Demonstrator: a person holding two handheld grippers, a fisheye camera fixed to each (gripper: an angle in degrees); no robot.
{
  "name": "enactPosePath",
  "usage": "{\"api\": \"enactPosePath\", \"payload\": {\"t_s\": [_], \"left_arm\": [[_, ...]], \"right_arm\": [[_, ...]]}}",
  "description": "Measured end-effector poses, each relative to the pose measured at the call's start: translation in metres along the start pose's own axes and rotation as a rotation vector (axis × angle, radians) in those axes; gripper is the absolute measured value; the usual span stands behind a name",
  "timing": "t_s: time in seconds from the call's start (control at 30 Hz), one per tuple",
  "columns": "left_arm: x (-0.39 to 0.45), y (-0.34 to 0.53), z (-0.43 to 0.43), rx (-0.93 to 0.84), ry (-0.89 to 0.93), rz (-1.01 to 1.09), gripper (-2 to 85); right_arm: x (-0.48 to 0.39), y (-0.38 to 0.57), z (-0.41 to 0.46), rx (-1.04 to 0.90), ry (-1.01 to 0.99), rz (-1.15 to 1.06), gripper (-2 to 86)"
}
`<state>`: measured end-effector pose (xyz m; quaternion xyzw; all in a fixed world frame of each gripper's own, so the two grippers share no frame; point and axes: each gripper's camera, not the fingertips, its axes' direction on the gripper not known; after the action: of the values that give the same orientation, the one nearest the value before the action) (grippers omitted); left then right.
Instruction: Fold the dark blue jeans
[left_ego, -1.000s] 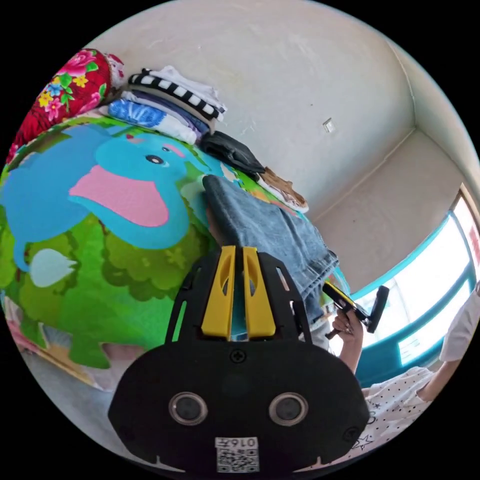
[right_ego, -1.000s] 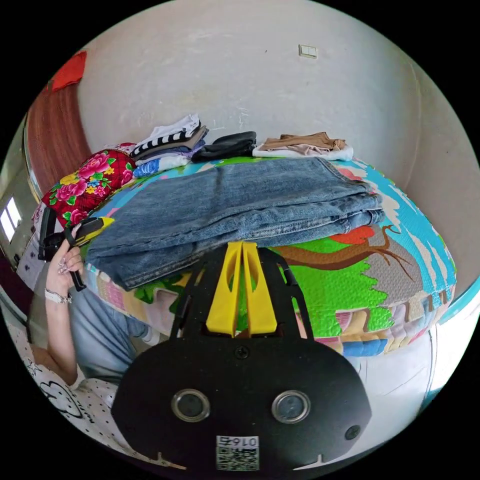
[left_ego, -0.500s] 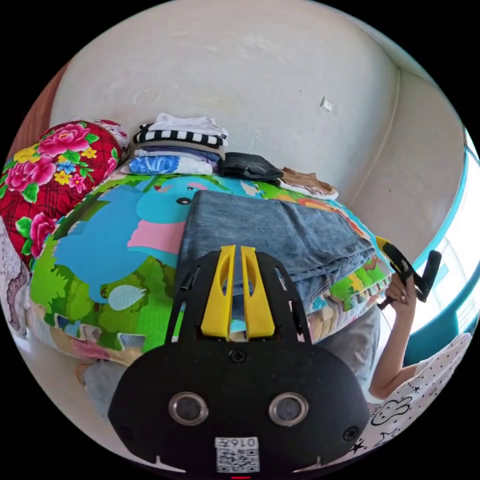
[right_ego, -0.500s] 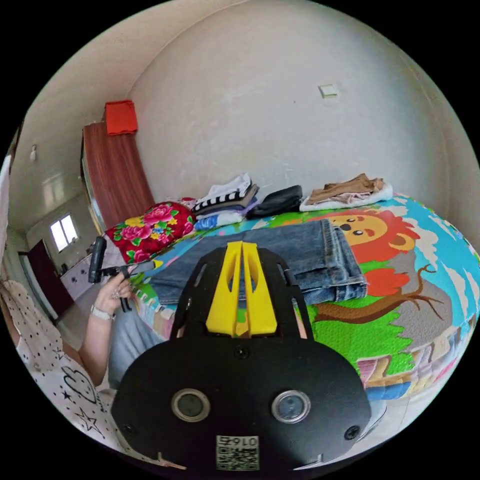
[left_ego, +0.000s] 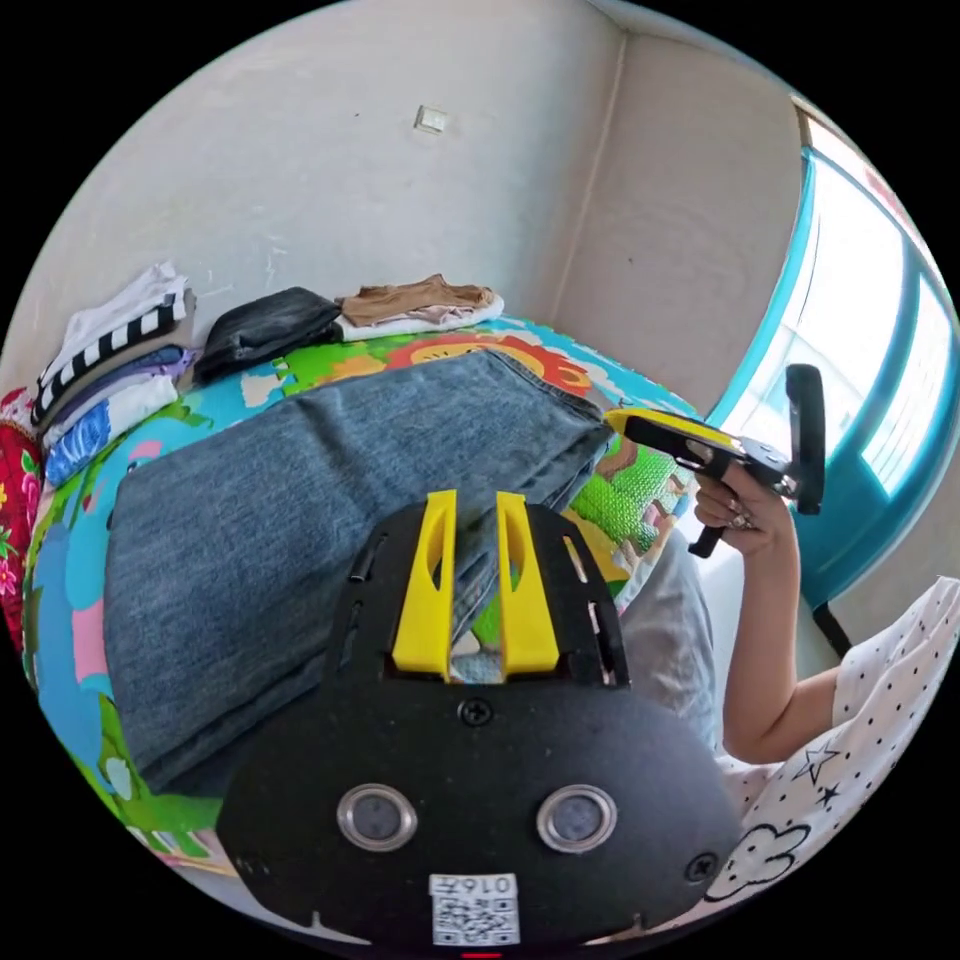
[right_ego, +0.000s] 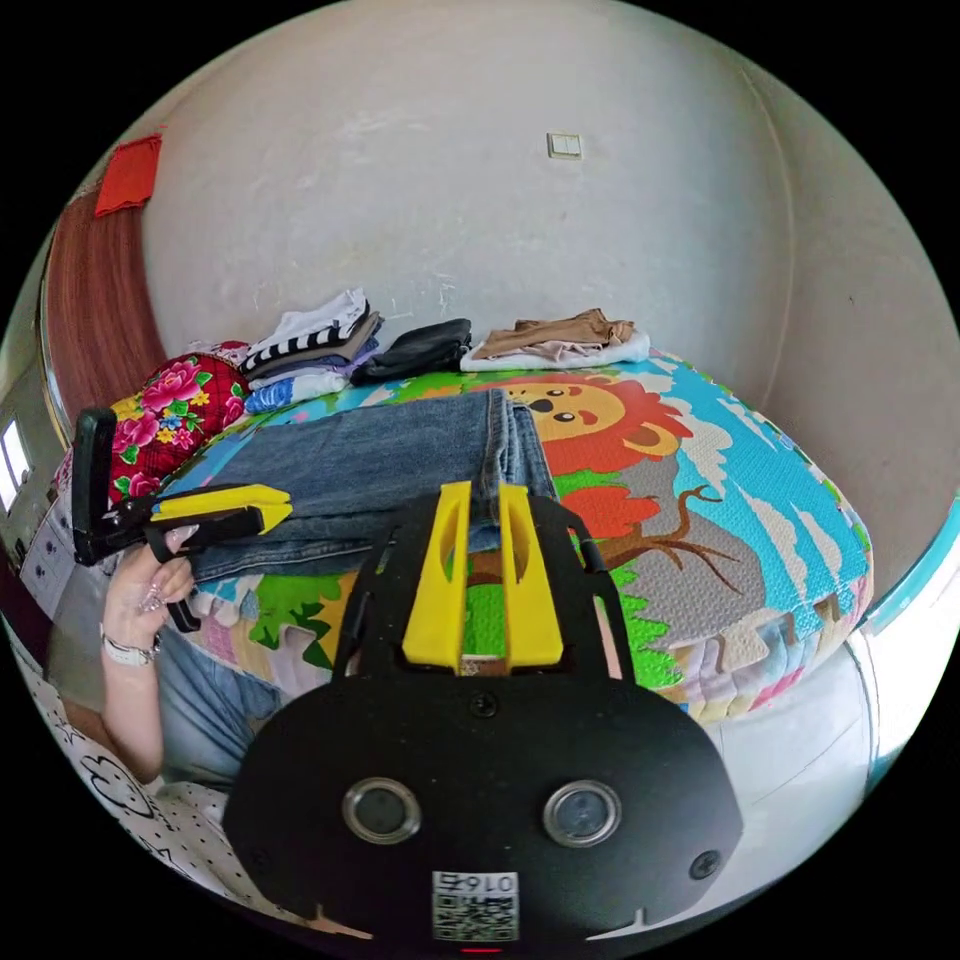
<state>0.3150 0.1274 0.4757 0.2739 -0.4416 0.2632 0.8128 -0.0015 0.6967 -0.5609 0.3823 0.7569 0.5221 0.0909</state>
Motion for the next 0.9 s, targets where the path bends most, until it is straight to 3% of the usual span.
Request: {"api": "enactPosePath", "payload": {"t_s": [0.13,0.43,0.57,0.73,0.9], "left_arm": [[0.017,-0.011,0.027,-0.06,-0.023,0.027,7.5],[0.01,0.008,0.015,0.05,0.061,-0.02,7.6],[0.023,0.002,0.007,0.039,0.023,-0.023,7.5],[0.065,-0.023,0.002,0.143,0.166,0.163,8.3],[0.106,-0.04,0.021,0.14,0.017,0.251,9.2]], "right_arm": [[0.017,0.015,0.0,0.024,0.017,0.048,8.7],[0.055,0.04,0.044,-0.001,-0.263,0.098,13.4],[0.068,0.045,0.055,0.066,-0.258,0.19,11.4],[0.083,0.045,0.076,0.038,-0.183,0.223,5.4],[0.099,0.039,0.07,0.167,-0.297,0.22,3.2]]}}
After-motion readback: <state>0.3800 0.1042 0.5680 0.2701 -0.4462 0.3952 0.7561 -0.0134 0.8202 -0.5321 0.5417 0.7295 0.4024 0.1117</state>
